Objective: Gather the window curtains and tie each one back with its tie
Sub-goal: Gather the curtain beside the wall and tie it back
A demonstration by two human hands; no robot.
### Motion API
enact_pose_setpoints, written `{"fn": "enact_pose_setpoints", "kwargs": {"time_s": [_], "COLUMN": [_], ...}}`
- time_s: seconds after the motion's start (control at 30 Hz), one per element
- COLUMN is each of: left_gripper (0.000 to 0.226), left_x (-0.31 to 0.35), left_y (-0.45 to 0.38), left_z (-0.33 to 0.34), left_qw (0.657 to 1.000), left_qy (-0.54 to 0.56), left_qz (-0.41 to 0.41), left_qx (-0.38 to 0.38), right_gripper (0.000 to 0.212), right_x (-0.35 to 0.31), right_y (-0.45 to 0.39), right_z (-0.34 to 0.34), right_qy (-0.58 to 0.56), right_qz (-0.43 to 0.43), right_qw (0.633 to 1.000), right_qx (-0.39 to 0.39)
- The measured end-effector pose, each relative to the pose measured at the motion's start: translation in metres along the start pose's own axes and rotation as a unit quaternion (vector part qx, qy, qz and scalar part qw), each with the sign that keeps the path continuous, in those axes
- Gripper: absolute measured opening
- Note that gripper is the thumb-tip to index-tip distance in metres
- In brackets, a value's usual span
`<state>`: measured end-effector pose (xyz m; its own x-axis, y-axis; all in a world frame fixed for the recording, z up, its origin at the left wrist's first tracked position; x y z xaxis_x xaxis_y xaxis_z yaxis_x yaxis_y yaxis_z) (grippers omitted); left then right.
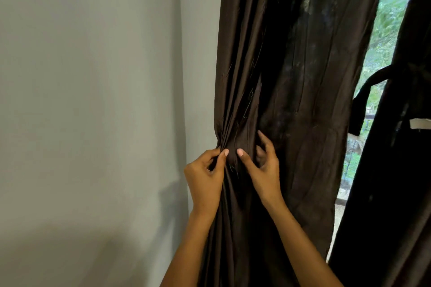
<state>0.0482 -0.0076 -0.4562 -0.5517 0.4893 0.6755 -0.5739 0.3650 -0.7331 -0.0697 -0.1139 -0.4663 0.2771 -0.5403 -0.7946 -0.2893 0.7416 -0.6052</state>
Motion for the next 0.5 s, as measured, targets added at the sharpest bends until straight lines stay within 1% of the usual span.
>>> {"fn": "enact_pose_setpoints", "kwargs": {"time_s": [0.03,0.07,0.1,0.13,0.17,0.23,0.3,0.37,0.5], "left_gripper": [0.008,0.009,0.010,0.010,0.011,0.013,0.018,0.022,0.019], "left_x": [0.000,0.000,0.001,0.002,0.002,0.004,0.006,0.009,0.005], "left_y": [0.000,0.001,0.002,0.003,0.004,0.006,0.010,0.014,0.017], "left_z": [0.000,0.001,0.001,0.002,0.002,0.003,0.005,0.006,0.010], "left_qw": [1.000,1.000,1.000,1.000,1.000,1.000,1.000,1.000,0.999], "left_qy": [-0.002,-0.005,-0.008,-0.010,-0.008,0.001,0.008,0.013,0.043], "left_qz": [-0.001,-0.001,0.003,0.006,0.008,0.005,0.004,0.008,-0.006], "left_qx": [0.002,0.004,0.007,0.011,0.013,0.012,0.010,0.008,-0.008], "right_gripper": [0.050,0.035,0.024,0.017,0.017,0.027,0.034,0.036,0.032], "right_x": [-0.006,-0.014,-0.022,-0.026,-0.029,-0.028,-0.026,-0.024,-0.024], "right_y": [0.003,0.008,0.016,0.025,0.032,0.040,0.045,0.047,0.045], "right_z": [-0.003,-0.005,-0.004,0.001,0.008,0.019,0.027,0.032,0.029], "right_qy": [0.047,0.122,0.192,0.241,0.272,0.302,0.298,0.277,0.250], "right_qz": [-0.043,-0.097,-0.151,-0.192,-0.209,-0.205,-0.193,-0.184,-0.173], "right_qw": [0.997,0.983,0.961,0.940,0.928,0.925,0.933,0.943,0.953], "right_qx": [0.043,0.094,0.129,0.145,0.142,0.109,0.065,0.024,-0.016]}}
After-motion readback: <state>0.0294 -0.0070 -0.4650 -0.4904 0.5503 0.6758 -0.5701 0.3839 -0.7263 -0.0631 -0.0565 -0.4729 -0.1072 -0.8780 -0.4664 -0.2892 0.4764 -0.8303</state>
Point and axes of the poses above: each hand's wrist, its own y-axis away from the middle knuckle, its own z-axis out of the palm, x = y × z, the point moved 6 cm from there along -y, towards the middle knuckle, and after that the axes turned 5 degrees about -x, right-handed, at the moved point
